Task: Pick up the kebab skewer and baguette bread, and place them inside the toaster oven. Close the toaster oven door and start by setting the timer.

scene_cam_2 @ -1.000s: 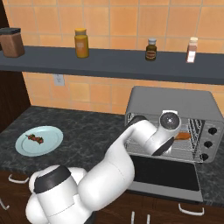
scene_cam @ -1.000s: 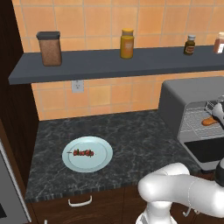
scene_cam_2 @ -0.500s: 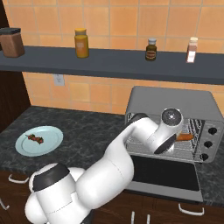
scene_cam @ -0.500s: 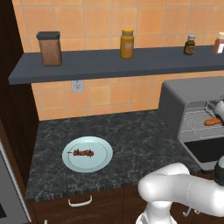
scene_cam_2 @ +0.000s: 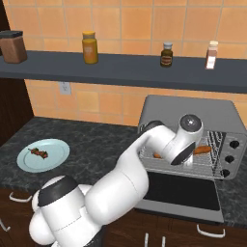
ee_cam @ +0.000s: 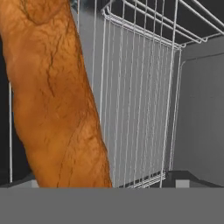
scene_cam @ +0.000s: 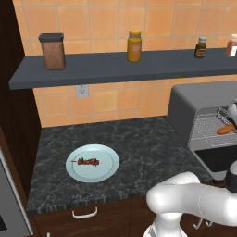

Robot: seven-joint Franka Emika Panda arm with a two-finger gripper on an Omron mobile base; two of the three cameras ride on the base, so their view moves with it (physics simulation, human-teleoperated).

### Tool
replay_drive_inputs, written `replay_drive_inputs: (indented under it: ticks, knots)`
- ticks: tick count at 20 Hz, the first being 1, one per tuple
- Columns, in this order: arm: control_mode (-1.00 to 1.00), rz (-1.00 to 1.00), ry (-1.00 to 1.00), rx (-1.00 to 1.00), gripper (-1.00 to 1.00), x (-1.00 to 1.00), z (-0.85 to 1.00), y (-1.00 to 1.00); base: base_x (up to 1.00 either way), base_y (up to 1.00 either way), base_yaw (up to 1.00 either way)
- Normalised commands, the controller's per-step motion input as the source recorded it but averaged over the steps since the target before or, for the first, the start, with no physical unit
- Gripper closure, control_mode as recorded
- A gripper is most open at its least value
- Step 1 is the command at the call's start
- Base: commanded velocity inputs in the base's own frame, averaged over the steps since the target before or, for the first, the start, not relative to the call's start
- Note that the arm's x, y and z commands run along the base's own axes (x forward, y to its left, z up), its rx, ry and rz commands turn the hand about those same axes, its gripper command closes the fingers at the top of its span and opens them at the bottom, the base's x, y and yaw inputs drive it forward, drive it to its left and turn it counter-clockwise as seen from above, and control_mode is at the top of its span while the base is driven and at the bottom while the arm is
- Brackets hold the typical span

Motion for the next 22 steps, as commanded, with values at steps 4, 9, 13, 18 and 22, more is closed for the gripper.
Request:
replay_drive_inputs:
  ticks: [4,9,13,18,22]
  knots:
    - [-1.0,0.0,0.16,0.0,-1.0,0.05,0.01,0.16,0.0,0.0,0.0]
    - [-1.0,0.16,0.11,0.0,-1.0,0.2,0.0,0.02,0.0,0.0,0.0]
    - [-1.0,0.28,0.04,0.0,-1.0,0.2,-0.01,0.0,0.0,0.0,0.0]
    - [-1.0,-0.02,-0.2,-0.22,-1.0,0.02,-0.16,0.15,0.0,0.0,0.0]
    - [-1.0,-0.08,-0.25,-0.38,-1.0,0.0,-0.41,0.49,0.0,0.0,0.0]
